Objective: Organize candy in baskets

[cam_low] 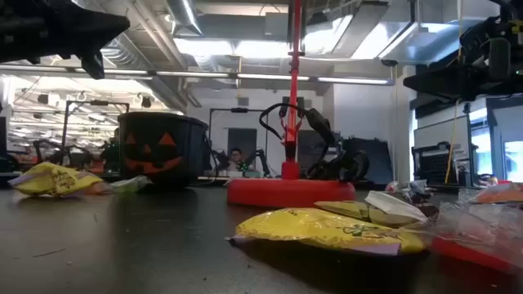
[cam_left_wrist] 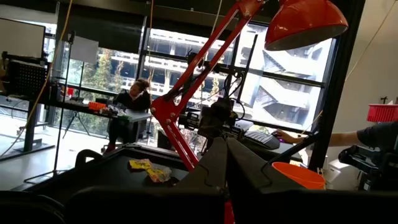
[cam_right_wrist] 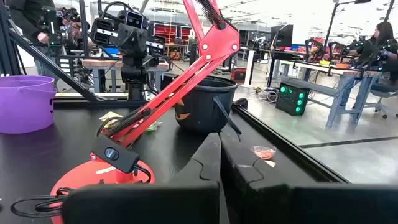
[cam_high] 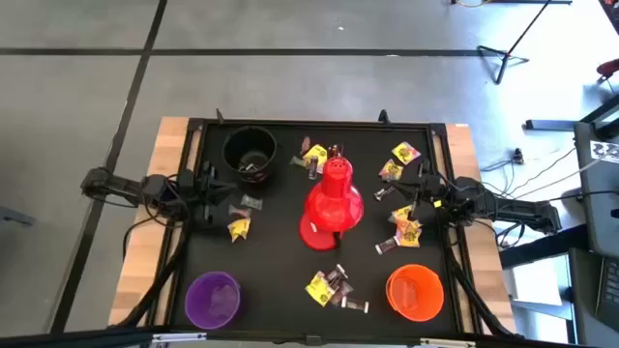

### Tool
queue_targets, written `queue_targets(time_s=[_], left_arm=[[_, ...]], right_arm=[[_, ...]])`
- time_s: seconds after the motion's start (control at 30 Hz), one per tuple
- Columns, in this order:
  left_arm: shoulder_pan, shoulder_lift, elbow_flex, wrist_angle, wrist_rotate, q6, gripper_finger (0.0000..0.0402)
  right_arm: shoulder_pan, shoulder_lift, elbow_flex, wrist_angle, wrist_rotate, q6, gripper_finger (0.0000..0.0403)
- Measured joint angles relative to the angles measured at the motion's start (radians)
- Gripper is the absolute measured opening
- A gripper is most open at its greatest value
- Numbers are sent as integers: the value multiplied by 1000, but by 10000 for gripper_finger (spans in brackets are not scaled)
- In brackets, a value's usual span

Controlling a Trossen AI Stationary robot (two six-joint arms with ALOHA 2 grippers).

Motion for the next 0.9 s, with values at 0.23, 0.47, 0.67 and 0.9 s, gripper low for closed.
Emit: queue_targets(time_s=[0.23,0.47,0.67,0.9], left_arm=[[0,0,0,0,0,0,0],[0,0,0,0,0,0,0],[0,0,0,0,0,0,0],[0,0,0,0,0,0,0]], right_arm=[[0,0,0,0,0,0,1],[0,0,0,0,0,0,1],[0,0,0,0,0,0,1],[0,0,0,0,0,0,1]])
